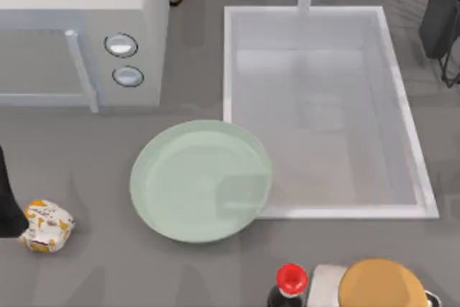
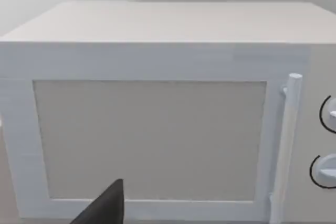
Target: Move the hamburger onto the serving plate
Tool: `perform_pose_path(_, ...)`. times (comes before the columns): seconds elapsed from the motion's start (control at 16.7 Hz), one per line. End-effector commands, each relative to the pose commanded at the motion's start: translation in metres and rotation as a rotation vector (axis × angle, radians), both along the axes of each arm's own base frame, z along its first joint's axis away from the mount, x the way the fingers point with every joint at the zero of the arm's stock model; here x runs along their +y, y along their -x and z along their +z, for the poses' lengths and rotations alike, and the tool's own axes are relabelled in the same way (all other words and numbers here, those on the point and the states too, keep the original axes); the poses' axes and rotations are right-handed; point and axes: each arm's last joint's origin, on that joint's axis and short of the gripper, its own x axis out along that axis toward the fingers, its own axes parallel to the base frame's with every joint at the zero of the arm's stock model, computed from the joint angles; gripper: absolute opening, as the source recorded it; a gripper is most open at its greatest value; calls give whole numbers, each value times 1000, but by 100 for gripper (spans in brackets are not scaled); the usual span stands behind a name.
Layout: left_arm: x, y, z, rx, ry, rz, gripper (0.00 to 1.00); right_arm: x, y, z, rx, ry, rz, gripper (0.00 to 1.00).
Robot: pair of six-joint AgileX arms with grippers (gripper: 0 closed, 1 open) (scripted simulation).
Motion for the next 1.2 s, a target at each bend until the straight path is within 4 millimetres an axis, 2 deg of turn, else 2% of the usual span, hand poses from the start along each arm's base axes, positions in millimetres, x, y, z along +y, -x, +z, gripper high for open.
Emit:
perform_pose_path(0.3, -1, -1, 7, 64, -11, -7, 100, 0, 0, 0, 0, 0, 0, 100)
perform_pose_path(0.6, -4, -17, 31, 368, -61, -46, 100, 0, 0, 0, 0, 0, 0, 100)
perform_pose_path(0.9, -12, -62, 47, 818, -139, -117, 100, 0, 0, 0, 0, 0, 0, 100)
perform_pose_path(1.2, -23, -118, 35, 1251, -218, -202, 100, 0, 0, 0, 0, 0, 0, 100)
